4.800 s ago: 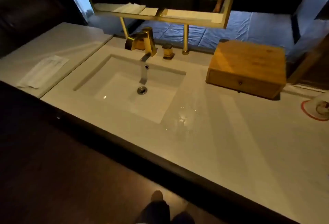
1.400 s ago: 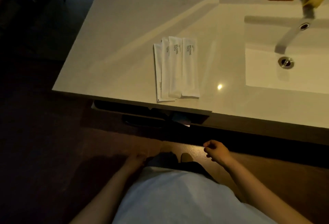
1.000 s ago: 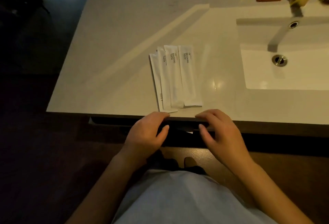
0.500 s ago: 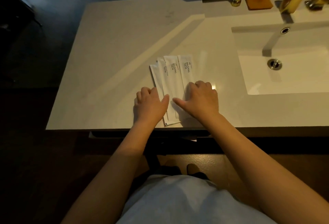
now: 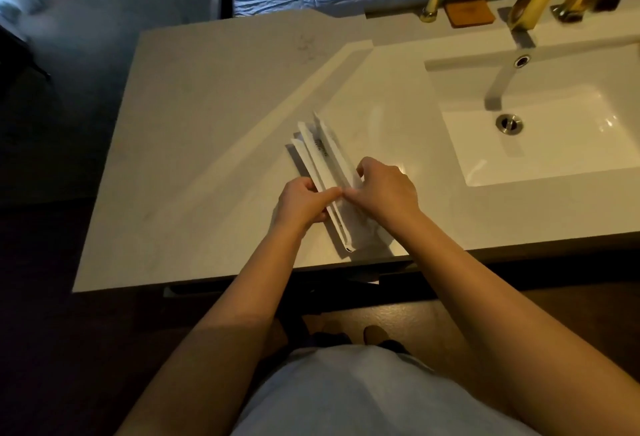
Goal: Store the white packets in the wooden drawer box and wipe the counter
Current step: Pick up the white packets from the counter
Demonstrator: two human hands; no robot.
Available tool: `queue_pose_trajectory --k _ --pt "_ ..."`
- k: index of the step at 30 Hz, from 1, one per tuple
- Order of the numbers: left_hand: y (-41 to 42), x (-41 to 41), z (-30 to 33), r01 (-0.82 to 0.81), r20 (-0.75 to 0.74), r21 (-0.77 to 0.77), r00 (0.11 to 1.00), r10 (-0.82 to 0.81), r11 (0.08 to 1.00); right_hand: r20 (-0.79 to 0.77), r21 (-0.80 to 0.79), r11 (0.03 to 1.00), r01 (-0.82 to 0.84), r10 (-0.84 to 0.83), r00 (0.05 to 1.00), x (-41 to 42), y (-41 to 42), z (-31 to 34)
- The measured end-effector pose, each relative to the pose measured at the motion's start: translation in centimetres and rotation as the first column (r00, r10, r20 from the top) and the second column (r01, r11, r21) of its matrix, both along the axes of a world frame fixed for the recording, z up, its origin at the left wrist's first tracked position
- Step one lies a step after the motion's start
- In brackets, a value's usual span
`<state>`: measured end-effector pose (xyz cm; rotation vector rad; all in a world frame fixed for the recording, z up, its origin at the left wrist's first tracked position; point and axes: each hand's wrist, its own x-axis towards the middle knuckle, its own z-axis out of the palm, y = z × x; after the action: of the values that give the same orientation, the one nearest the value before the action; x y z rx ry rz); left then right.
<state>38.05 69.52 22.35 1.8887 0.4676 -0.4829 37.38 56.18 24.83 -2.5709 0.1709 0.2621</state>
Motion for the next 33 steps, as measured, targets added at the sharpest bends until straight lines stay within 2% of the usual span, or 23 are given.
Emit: queue_pose_trajectory --k 2,5,9,12,15,19,24,29,33 --pt "0.0 0.7 0.1 0.023 -0.015 -0.013 1.0 -0.023 1.0 -0.036 -0.011 1.0 0.007 -0.007 0.999 0.9 0.0 0.4" --pt "0.0 1.9 0.3 0.073 0.008 0.022 0.997 -0.074 0.997 -0.092 0.091 0.995 0.041 -0.033 0.995 1.7 -0.5 0.6" --pt "0.4 1.8 0.1 0.001 -0.025 -0.063 1.0 -0.002 0.998 -0.163 0.255 0.952 0.166 -0.127 0.978 1.5 -2.5 0.6" --pt "0.9 0.7 -0.3 -0.019 -0.051 -0.106 0.999 0.013 0.994 -0.251 0.392 0.87 0.299 -0.212 0.945 0.3 -3.8 0.7" --pt "1.4 -0.2 -0.1 -0.002 -0.046 -0.228 0.999 -0.009 0.974 -0.311 0.521 0.757 0.394 -0.262 0.914 -1.7 -4.8 0.7" --pt "1.0 -1.1 0.7 0.073 -0.008 -0.316 0.997 -0.08 0.946 -0.347 0.633 0.613 0.473 -0.322 0.881 -4.6 -6.1 0.6" --pt "-1.6 -2.3 1.3 0.146 0.117 -0.318 0.987 -0.114 0.937 -0.325 0.682 0.483 0.55 -0.474 0.819 -8.8 -7.9 1.3" --pt "-5.1 -5.6 1.9 0.354 0.196 -0.273 0.931 -0.309 0.894 -0.216 0.675 0.449 0.585 -0.638 0.739 -14.6 -9.6 2.2" --pt "-6.7 -10.2 1.2 0.489 0.173 -0.162 0.869 -0.464 0.857 -0.231 0.65 0.383 0.656 -0.723 0.651 -21.4 -11.3 1.5"
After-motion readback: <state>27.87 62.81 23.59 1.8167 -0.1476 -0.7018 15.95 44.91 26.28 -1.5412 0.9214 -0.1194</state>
